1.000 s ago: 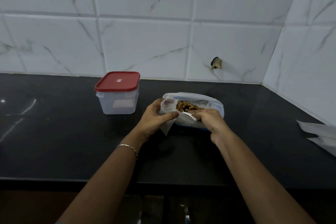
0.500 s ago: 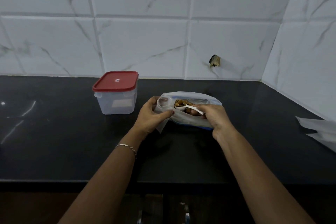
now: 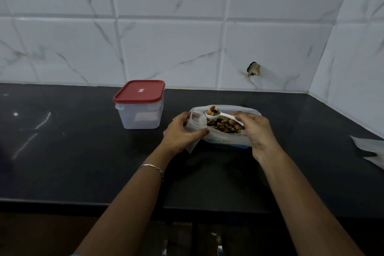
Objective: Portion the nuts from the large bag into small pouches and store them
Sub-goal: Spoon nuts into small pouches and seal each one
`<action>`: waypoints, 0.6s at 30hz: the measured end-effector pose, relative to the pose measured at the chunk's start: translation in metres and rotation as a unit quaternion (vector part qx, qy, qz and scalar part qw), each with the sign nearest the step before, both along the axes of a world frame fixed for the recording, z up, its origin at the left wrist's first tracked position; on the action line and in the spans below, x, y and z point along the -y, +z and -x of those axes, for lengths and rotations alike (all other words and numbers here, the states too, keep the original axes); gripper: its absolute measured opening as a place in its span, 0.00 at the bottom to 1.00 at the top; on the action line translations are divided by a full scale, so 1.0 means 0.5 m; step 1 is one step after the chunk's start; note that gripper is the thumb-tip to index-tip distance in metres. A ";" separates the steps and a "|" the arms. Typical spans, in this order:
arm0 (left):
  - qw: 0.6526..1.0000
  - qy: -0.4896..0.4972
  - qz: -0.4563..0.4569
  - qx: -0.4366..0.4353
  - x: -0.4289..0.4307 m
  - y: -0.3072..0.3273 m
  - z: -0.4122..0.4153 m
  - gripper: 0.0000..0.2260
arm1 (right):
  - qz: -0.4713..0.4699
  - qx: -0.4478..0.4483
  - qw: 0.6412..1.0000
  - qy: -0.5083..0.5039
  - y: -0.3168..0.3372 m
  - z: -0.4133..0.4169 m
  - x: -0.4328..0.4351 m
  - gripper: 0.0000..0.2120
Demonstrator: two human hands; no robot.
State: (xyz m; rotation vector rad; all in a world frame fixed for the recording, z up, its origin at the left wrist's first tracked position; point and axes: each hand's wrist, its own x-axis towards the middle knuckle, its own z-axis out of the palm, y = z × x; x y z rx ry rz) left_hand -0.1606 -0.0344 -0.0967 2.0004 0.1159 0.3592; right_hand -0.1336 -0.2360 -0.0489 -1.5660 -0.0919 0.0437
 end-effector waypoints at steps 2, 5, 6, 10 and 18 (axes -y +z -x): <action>1.000 -0.006 -0.010 -0.002 0.002 0.002 0.002 0.39 | -0.001 0.013 1.000 0.018 0.003 0.008 -0.003 0.07; 0.999 -0.011 -0.031 0.003 0.002 0.001 0.000 0.38 | 0.008 0.038 0.998 0.038 0.003 0.014 -0.009 0.07; 0.999 -0.014 -0.035 0.004 0.001 0.000 -0.001 0.39 | 0.013 0.052 0.998 0.045 0.001 0.014 -0.011 0.07; 0.998 0.002 -0.053 0.014 0.000 -0.006 -0.004 0.39 | 0.059 0.125 0.989 0.052 -0.005 0.017 -0.024 0.09; 0.997 0.042 -0.055 0.044 0.002 -0.004 -0.002 0.32 | 0.371 0.483 0.793 -0.023 -0.039 0.010 -0.034 0.10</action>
